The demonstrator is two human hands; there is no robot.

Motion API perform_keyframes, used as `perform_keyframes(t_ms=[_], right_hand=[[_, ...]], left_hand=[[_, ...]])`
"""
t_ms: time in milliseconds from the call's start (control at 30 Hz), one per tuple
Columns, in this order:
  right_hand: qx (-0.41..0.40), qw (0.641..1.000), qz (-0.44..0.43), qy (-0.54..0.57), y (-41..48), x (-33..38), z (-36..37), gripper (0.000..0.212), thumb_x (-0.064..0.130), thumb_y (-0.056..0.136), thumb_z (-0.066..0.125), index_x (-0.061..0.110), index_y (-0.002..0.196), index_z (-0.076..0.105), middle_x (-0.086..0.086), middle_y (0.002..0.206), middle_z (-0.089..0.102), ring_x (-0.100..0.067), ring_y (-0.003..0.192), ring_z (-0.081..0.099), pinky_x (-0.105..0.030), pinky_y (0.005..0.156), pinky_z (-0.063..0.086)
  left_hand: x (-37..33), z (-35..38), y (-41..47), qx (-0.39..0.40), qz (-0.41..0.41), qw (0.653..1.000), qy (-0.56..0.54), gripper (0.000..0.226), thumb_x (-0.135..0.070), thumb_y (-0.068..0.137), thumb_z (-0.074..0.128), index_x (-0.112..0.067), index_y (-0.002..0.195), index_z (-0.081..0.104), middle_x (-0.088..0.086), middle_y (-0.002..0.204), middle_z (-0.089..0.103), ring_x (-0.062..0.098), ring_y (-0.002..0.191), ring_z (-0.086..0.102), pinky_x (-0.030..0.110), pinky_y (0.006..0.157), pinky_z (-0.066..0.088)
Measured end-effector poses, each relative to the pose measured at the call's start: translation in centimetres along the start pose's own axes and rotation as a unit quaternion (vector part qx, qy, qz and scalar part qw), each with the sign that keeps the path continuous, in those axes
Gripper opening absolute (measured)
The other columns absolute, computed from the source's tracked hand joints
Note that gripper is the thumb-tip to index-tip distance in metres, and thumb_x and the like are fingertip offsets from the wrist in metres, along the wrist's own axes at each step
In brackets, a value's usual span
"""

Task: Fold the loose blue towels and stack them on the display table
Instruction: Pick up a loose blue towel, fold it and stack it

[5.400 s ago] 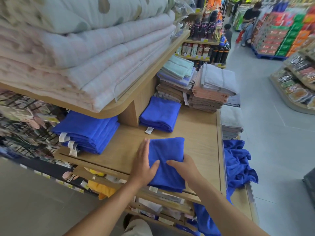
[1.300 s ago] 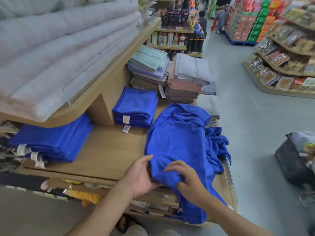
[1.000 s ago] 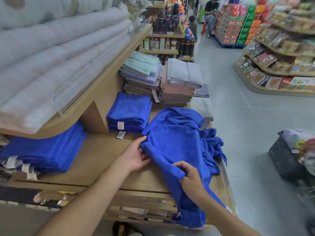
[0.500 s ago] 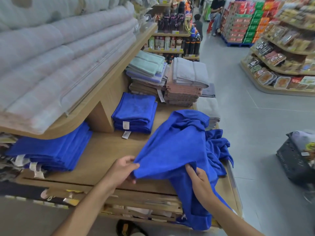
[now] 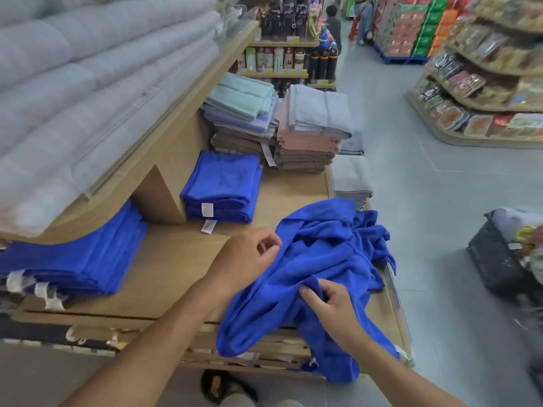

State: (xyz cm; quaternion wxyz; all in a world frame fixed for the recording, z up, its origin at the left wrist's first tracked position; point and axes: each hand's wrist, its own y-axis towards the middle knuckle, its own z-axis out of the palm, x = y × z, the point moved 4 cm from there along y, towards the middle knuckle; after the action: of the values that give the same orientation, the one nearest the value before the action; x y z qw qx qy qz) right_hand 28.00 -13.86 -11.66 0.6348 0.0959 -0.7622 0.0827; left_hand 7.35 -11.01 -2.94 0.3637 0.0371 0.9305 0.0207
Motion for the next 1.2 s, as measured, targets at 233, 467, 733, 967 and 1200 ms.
perform_keyframes(t_ms=[233,467,733,967,1200], right_hand=[[-0.012,1.0,-0.007,0.001,-0.1,-0.2,0.1,0.048,0.021,0.096,0.067,0.014,0.061,0.035,0.008,0.055,0.034,-0.006,0.052,0.035,-0.021,0.051,0.03],[-0.035,0.999,-0.014,-0.024,0.0,-0.6,0.1,0.045,0.03,0.094,0.068,0.027,0.06,0.039,0.014,0.054,0.038,0.0,0.053,0.038,-0.018,0.052,0.031],[-0.022,1.0,-0.008,-0.003,-0.3,-0.3,-0.2,0.028,0.026,0.099,0.063,0.03,0.071,0.057,0.012,0.066,0.055,-0.003,0.065,0.05,-0.024,0.061,0.042],[0.103,0.992,-0.069,-0.036,1.2,8.1,-1.3,0.029,0.038,0.105,0.05,0.019,0.091,0.067,-0.007,0.072,0.043,-0.019,0.069,0.039,-0.035,0.067,0.035],[-0.008,0.976,-0.189,-0.108,5.8,19.0,-6.0,0.013,0.026,0.086,0.077,0.023,0.081,0.065,0.006,0.076,0.067,-0.006,0.068,0.058,-0.031,0.066,0.049]], left_hand=[[-6.5,7.4,13.2,0.073,0.116,0.989,0.051,0.019,-0.024,0.093,0.067,-0.019,0.111,0.07,0.0,0.108,0.069,0.017,0.088,0.063,0.036,0.087,0.052],[-5.7,11.1,17.5,0.149,0.059,0.979,0.125,0.038,-0.049,0.08,0.076,-0.031,0.109,0.059,-0.005,0.11,0.06,0.019,0.098,0.06,0.036,0.085,0.052],[-6.8,7.1,17.3,0.029,0.037,0.997,-0.068,0.03,-0.028,0.097,0.062,-0.013,0.071,0.063,-0.007,0.062,0.052,0.016,0.065,0.048,0.031,0.062,0.035],[-9.2,0.4,11.8,0.063,0.053,0.977,-0.198,0.03,-0.022,0.103,0.058,-0.002,0.084,0.07,-0.016,0.057,0.045,-0.001,0.052,0.036,0.015,0.051,0.03],[-10.6,-3.0,7.6,0.146,0.027,0.934,-0.324,0.026,-0.04,0.098,0.058,-0.026,0.087,0.077,-0.006,0.071,0.062,0.008,0.059,0.052,0.024,0.055,0.042]])
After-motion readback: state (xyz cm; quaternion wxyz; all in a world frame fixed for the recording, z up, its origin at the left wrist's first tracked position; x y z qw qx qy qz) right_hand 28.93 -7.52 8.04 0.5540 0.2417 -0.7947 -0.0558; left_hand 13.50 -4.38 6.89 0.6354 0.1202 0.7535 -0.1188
